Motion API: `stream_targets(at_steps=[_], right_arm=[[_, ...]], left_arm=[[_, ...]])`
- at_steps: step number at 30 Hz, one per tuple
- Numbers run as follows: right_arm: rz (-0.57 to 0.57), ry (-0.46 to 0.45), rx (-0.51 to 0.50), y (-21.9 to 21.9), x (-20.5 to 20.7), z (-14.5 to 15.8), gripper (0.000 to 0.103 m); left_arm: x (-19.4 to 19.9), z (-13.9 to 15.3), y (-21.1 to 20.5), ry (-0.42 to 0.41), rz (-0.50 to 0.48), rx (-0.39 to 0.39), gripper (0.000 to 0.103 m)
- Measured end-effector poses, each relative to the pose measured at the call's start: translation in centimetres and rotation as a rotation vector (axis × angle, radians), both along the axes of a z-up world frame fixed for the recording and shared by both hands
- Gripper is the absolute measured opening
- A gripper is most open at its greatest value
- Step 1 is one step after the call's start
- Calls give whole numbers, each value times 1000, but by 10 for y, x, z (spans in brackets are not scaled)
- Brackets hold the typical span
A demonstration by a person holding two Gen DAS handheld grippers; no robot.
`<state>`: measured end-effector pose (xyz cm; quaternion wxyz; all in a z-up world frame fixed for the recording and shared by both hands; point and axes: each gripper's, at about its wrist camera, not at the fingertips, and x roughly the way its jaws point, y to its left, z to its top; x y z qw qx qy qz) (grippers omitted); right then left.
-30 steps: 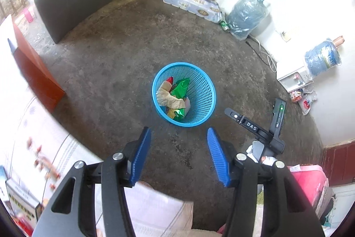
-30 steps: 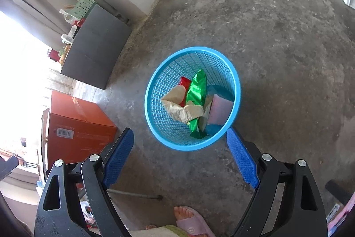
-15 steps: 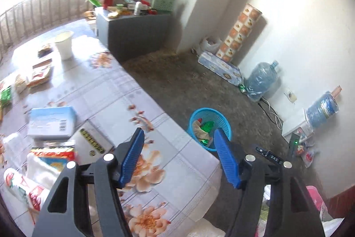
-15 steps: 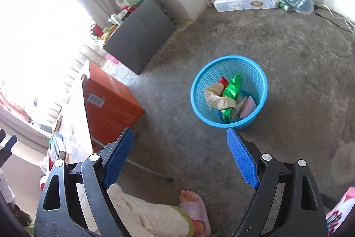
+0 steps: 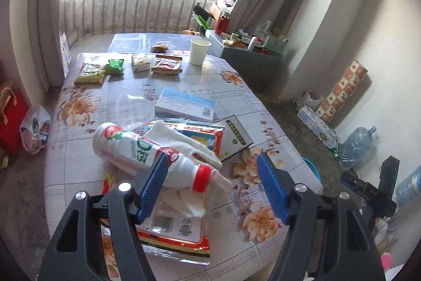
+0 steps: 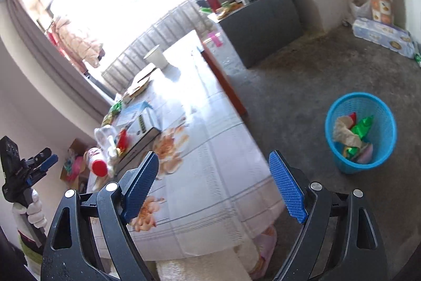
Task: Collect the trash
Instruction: 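Move both tools back to the table toward the white milk bottle, then grasp the white AD milk bottle with the right tool while the left tool grasps the white glove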
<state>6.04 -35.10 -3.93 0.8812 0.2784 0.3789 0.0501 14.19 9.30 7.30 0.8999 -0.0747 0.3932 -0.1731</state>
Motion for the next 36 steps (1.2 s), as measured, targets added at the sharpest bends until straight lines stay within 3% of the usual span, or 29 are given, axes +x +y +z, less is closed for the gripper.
stream_targets(at_steps=[3,12,17,20,26,32,36], right_arm=[[110,-16,7,40,13,9,82],[441,-73,-22,153,50,39,82],[664,-82,-100,226,88,55,82],[762,-53,-205,274,115,57,82],[892,44,-372,350,166,37,81],[975,151,-511,387,186,6,80],[1007,198,-564,394,190,-10,70]], left_arm=[[-6,-15,22,13,63,4,68],[-9,-50,68,81,178,-88,68],[-11,-66,85,85,221,-70,68],[-12,-73,94,84,245,-75,68],[-12,-87,103,101,250,-93,68],[-11,-97,113,105,247,-77,68],[-10,-106,119,123,249,-79,68]])
